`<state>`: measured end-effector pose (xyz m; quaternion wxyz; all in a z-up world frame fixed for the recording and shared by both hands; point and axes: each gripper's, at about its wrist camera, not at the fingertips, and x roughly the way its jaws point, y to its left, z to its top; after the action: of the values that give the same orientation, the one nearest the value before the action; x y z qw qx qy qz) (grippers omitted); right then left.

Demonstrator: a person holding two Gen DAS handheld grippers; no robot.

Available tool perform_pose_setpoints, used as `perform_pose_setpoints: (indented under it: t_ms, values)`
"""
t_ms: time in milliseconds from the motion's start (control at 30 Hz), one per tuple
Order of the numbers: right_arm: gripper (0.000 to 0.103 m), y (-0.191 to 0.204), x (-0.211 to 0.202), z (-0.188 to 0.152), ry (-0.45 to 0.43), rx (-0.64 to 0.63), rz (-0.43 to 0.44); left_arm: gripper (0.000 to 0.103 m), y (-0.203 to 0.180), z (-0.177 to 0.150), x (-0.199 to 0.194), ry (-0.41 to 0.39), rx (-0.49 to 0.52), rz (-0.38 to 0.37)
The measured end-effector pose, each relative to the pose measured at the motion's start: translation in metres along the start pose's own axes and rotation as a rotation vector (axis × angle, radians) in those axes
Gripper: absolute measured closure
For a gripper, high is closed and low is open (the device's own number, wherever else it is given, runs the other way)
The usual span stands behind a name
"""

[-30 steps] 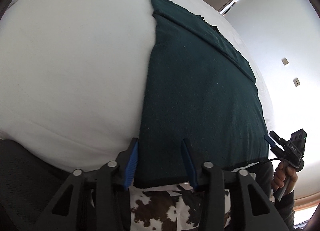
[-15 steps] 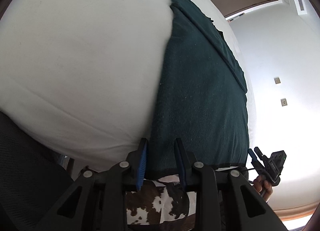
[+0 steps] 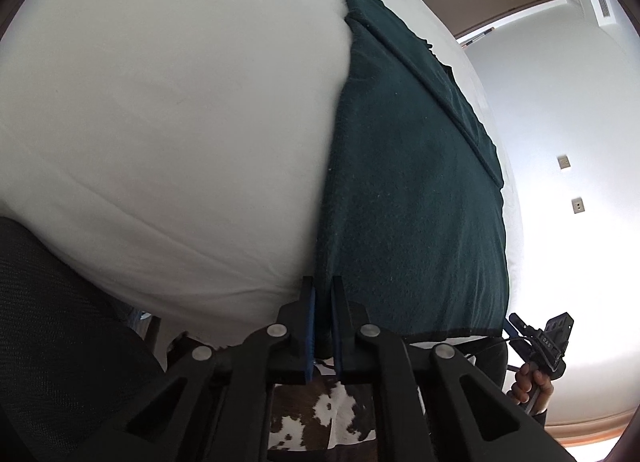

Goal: Fold small clothes

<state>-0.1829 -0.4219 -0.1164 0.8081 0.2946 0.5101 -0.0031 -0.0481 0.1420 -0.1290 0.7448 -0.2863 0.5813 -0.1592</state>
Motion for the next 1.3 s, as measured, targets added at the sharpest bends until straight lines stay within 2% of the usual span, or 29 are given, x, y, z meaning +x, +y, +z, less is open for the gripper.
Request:
perform_pose_setpoints:
  t_ms: [467, 533, 667, 700, 767, 1000, 1300]
  values:
    - [0.064, -0.009, 0.011, -0.01, 0.076, 0.015, 0.039, 0.096, -0.002, -0.006, -0.004, -0.013, 0.04, 0.031]
    - [0.067, -0.012, 0.011, -0.011, 0.076, 0.026, 0.054, 0.096, -0.002, -0.006, -0.004, -0.014, 0.041, 0.031]
    - [0.088, -0.016, 0.012, -0.014, 0.081, 0.029, 0.061, 0.096, -0.004, -0.008, -0.005, -0.016, 0.055, 0.034]
    - [0.095, -0.015, 0.012, -0.014, 0.078, 0.023, 0.06, 0.096, -0.005, -0.008, -0.006, -0.017, 0.06, 0.036]
    - [0.096, -0.014, 0.009, -0.014, 0.068, 0.017, 0.062, 0.096, -0.011, -0.009, -0.007, -0.023, 0.068, 0.035]
    - [0.097, 0.001, -0.007, -0.01, 0.001, 0.015, 0.139, 0.097, -0.018, -0.007, -0.021, -0.064, 0.07, 0.007]
    - [0.097, 0.035, -0.029, 0.012, -0.077, -0.003, 0.245, 0.097, -0.025, 0.003, -0.042, -0.115, 0.036, -0.094]
